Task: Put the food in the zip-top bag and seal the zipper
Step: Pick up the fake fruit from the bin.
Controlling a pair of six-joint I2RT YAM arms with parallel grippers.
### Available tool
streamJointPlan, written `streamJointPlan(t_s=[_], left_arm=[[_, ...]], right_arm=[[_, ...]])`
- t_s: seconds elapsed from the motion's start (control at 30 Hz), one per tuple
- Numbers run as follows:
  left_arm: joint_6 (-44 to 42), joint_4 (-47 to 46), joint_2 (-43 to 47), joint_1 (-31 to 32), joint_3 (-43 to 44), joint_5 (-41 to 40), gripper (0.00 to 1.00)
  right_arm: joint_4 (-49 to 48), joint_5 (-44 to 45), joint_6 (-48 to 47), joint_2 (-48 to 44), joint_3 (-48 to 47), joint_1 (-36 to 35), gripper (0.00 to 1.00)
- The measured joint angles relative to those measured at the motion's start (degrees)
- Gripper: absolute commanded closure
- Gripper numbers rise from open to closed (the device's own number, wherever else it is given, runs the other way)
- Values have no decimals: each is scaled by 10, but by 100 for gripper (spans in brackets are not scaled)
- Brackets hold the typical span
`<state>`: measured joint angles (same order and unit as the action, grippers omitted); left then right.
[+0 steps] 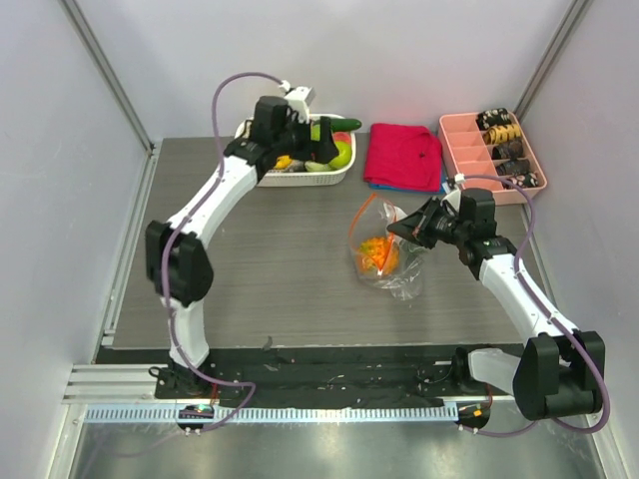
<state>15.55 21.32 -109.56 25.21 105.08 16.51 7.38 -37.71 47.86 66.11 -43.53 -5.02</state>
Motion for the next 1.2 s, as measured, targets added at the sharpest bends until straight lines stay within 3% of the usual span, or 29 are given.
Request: streamJointPlan(t_s=[0.13,0.37,0.93,1.2], left_arm=[[-23,-16,-130,5,115,-46,0],[-38,-40,-251,7,137,-94,0],[-40,-138,-260,30,139,-109,0],[-41,-128,-311,39,236,-139,4]], right_arm=[[5,14,-5,4,0,0,99],[6,17,-7,9,0,2,99],[4,10,-12,24,0,3,99],[4,5,-12,28,0,3,99]])
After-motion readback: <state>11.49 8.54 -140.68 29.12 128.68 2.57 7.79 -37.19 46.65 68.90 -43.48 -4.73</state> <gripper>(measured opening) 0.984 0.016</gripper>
